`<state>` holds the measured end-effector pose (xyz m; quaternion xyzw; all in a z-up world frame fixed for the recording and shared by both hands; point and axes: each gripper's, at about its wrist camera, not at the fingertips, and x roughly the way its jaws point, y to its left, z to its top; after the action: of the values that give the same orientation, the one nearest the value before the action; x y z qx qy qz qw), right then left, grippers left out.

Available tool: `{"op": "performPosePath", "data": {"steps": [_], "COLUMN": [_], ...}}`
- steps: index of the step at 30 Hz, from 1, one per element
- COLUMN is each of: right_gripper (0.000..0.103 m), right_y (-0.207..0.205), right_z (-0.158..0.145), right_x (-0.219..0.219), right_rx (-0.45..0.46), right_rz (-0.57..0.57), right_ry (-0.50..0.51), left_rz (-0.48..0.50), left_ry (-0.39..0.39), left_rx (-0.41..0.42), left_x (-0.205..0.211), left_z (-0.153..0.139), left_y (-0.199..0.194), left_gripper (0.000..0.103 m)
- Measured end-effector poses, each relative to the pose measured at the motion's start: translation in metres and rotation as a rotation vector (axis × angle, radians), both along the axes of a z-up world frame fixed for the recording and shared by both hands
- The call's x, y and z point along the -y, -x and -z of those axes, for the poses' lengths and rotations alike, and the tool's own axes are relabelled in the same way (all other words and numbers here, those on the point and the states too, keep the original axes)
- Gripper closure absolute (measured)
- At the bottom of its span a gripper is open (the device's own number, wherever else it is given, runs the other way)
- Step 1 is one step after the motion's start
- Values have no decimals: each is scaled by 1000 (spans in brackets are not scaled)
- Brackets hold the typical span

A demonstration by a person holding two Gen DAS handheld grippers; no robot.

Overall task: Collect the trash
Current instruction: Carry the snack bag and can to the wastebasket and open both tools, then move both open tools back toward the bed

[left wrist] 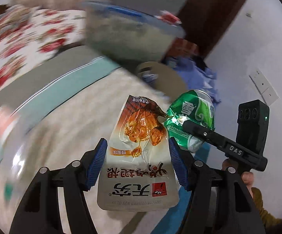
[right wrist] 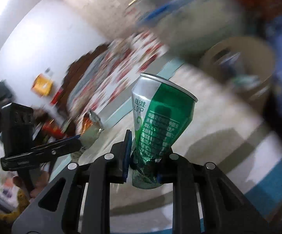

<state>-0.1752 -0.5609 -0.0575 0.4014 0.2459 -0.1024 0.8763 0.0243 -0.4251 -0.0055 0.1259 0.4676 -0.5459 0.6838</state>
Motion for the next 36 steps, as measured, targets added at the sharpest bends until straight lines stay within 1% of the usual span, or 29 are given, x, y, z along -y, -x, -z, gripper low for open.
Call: {"op": "performPosePath", "data": {"steps": [1,3,5,8,9,10,11,12,13,15,18,20,22,25,26,29,31,32,34,36], "right_gripper": [80,80,80,75,47,15,14,15,20,21,21,21,21,21,21,23,23,24,24,24], "right_y": [6,10,9,-7,-14,-19,-16,-14,-15,-7,11,20,23,20,17,4,-10,-16,-30,-32], "right_z": [-2,-1,1,14,20,24,28,27,25,19,12,9,7,4,3,7,11,13,19,20], "right_x": [27,71,111,160,171,180,185,181,177,172,163,153,142,120,111,82,59,48,19,-13], "right_rx": [-20,-68,-122,-190,-208,-238,-239,-218,-214,-204,-161,-140,-121,-106,-104,-93,-86,-87,-89,-71], "right_rz": [52,119,161,159,144,146,165,183,178,182,214,217,201,166,153,95,55,37,-3,-19], "right_ry": [22,59,90,92,84,80,89,114,135,165,189,161,117,95,90,64,51,42,11,4], "left_rz": [16,47,53,49,40,21,-7,-20,-24,-23,-23,-24,-24,-23,-23,-37,-52,-72,-128,-187], "left_ry": [1,-1,-11,-19,-44,-75,-104,-114,-114,-93,-60,-26,7,66,93,140,155,151,128,100], "left_rx": [-13,-43,-68,-110,-106,-98,-98,-109,-119,-130,-108,-98,-88,-79,-76,-67,-68,-53,6,73], "left_x": [24,76,132,193,213,225,234,238,239,233,209,188,165,115,93,36,-2,-23,-57,-88], "left_z": [2,7,17,34,41,47,54,60,61,61,50,38,28,11,6,-2,-1,0,2,4], "left_y": [0,0,-4,-12,-15,-17,-20,-22,-24,-24,-21,-19,-16,-9,-6,-1,0,0,1,4], "left_gripper": [43,42,42,40,38,32,31,32,32,32,33,33,36,36,36,36,36,36,36,36]}}
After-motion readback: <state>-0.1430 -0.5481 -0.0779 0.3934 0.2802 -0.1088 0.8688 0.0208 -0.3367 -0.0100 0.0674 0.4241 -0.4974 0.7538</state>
